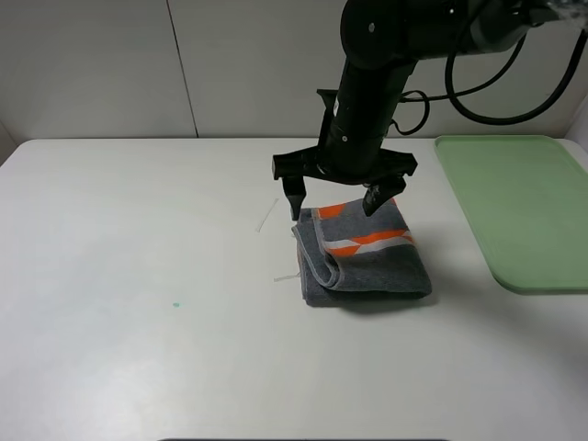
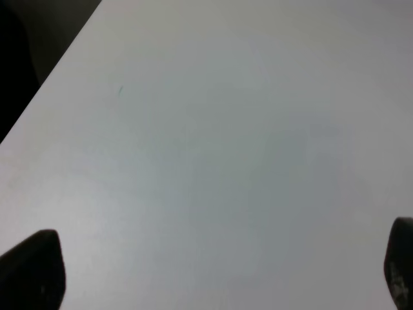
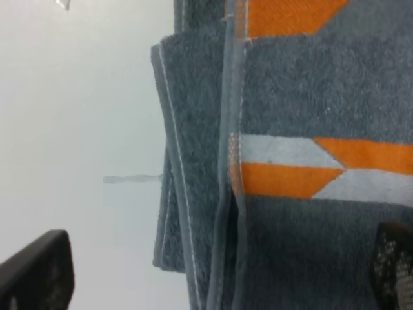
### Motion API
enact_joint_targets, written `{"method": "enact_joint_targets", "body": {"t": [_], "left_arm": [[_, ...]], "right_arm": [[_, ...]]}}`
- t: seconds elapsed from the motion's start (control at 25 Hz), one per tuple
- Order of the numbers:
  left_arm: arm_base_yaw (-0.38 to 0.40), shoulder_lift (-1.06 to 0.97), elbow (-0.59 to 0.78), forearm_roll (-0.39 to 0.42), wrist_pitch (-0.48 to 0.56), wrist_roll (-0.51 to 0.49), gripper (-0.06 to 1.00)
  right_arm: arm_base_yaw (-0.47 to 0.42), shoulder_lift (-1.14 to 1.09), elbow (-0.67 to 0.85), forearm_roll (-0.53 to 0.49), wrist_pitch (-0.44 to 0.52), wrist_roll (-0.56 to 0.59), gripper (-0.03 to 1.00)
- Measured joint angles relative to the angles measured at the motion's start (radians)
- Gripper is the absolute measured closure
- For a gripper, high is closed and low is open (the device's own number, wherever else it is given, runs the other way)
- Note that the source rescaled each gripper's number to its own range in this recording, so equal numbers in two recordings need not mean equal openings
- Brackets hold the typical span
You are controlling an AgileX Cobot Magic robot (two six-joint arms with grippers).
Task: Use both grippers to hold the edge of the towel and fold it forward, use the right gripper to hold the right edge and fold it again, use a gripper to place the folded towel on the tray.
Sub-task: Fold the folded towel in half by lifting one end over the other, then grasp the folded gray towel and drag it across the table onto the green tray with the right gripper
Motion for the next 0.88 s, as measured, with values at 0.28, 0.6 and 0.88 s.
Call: {"method": "enact_joint_targets", "body": {"t": [0.28, 0.6, 0.88], "left_arm": [[0.0, 0.0, 0.0, 0.0, 0.0, 0.0, -0.06], [0.0, 0.0, 0.0, 0.0, 0.0, 0.0, -0.06], [0.0, 0.0, 0.0, 0.0, 0.0, 0.0, -0.06]], "right_arm": [[0.0, -0.09, 0.0, -0.001, 0.102, -0.084, -0.03], [0.0, -0.224, 0.0, -0.005, 0.232, -0.189, -0.03], [0.0, -0.311, 0.0, -0.048, 0.236, -0.206, -0.03]]}}
